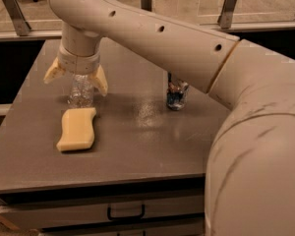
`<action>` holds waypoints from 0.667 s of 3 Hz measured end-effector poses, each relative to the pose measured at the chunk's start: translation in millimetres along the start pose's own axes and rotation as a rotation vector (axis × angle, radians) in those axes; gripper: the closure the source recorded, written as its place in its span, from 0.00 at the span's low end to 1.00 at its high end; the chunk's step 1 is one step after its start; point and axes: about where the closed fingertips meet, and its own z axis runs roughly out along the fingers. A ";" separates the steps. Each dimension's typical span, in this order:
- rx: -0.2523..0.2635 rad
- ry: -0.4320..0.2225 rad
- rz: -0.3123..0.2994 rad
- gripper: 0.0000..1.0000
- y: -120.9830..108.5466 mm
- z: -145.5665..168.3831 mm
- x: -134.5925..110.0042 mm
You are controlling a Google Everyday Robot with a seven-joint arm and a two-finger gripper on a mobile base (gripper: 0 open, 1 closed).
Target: Move water bottle near sponge
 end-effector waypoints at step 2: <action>-0.005 0.016 -0.011 0.00 0.5 -1.8 8.4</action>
Offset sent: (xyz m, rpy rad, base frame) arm 0.0399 -0.0449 0.0323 0.0719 -0.0984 -0.1013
